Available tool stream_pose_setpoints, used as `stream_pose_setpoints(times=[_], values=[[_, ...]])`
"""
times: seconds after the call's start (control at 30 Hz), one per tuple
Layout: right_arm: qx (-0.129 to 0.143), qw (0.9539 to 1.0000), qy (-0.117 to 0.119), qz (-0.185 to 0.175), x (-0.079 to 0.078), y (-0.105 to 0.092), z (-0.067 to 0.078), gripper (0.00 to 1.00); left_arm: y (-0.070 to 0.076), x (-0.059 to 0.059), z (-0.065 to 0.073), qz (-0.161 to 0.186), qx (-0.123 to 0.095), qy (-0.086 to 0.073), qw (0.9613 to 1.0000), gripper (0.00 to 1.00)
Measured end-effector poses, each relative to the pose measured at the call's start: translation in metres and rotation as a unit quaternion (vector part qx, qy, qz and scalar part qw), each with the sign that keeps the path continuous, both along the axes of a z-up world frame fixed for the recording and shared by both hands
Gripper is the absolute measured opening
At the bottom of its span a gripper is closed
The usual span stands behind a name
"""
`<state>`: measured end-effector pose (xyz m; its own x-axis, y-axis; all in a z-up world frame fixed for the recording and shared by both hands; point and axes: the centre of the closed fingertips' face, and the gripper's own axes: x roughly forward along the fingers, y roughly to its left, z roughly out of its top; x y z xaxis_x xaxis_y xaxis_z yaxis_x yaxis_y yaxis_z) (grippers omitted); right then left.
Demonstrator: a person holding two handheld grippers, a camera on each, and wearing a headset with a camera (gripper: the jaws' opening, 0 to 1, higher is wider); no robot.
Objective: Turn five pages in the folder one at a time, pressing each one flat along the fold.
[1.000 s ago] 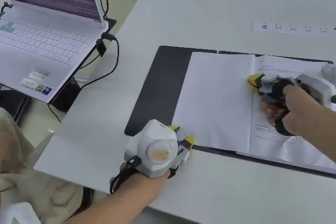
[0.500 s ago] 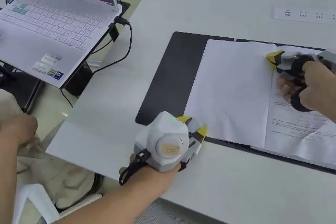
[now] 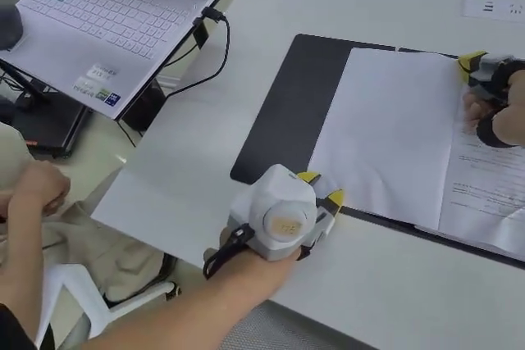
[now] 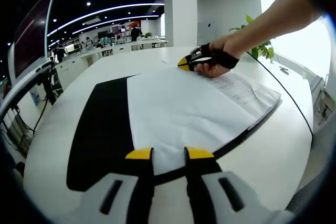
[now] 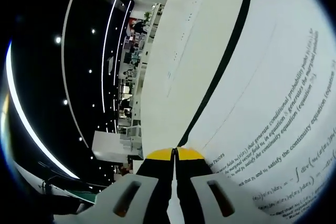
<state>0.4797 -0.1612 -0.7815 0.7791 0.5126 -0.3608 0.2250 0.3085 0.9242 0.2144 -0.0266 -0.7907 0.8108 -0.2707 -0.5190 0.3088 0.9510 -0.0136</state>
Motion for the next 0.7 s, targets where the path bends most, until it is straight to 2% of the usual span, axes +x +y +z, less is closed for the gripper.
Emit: stream_pose_setpoints(times=[0.13,0.23,0.3,0.33,0.5,0.7], values=[[0.004,0.9999,-0.004,0.009,-0.002,0.001,0.001,0.00,0.000,0.000,0.000,0.000,0.000,0.000,1.0000,0.21],[0.011,0.9998,0.002,0.015,-0.003,-0.001,-0.001,0.00,0.000,0.000,0.000,0.000,0.000,0.001,1.0000,0.21],[0.011,0.9995,0.002,0.030,-0.007,0.001,-0.001,0.00,0.000,0.000,0.000,0.000,0.000,0.002,1.0000,0.21],[0.011,0.9990,0.000,0.043,-0.011,0.002,-0.001,0.00,0.000,0.000,0.000,0.000,0.001,0.002,1.0000,0.21],[0.024,0.9979,0.006,0.060,-0.029,0.002,0.001,0.00,0.000,0.000,0.000,-0.001,0.001,0.001,1.0000,0.21],[0.027,0.9963,0.007,0.082,-0.045,0.004,0.001,0.00,0.000,0.000,0.000,-0.002,0.005,0.005,1.0000,0.21]])
